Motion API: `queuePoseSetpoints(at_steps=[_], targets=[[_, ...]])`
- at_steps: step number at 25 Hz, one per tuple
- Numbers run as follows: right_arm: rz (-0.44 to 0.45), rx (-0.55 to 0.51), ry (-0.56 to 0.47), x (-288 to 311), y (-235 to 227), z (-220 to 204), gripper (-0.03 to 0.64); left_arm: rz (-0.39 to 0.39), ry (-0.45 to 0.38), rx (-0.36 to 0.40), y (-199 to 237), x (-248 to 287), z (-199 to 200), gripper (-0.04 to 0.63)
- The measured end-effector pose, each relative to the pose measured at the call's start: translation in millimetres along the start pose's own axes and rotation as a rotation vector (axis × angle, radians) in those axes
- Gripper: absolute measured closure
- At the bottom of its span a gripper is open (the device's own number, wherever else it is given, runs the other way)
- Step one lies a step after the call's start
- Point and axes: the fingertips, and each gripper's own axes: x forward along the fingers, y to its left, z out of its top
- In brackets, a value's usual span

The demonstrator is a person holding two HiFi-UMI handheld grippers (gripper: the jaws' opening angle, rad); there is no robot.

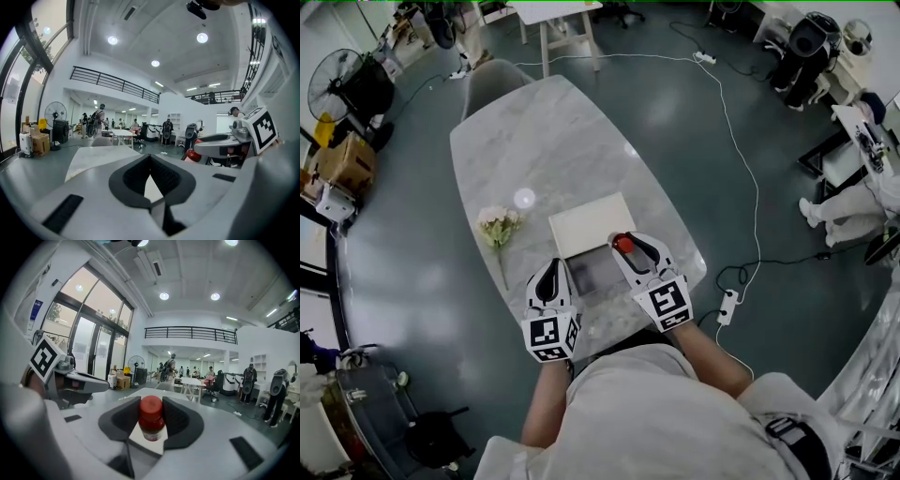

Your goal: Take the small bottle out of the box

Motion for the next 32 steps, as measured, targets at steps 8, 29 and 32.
queuePoseSetpoints(at_steps=[8,29,32], targets=[[-0.044,-0.008,-0.040,-21.3,-2.8,24.7,0.462,-0.018,-0.048,0.035,-9.5,-10.5,26.9,0.572],[-0.084,-0.059,-0.117,-39.3,10.8,56.2,0.462,-0.046,-0.130,0.079,-15.3,-29.2,51.8,0.572],[-0.080,-0.090,-0.118,-38.6,14.4,56.9,0.462,-0.048,-0.134,0.079,-13.8,-32.2,54.0,0.572]])
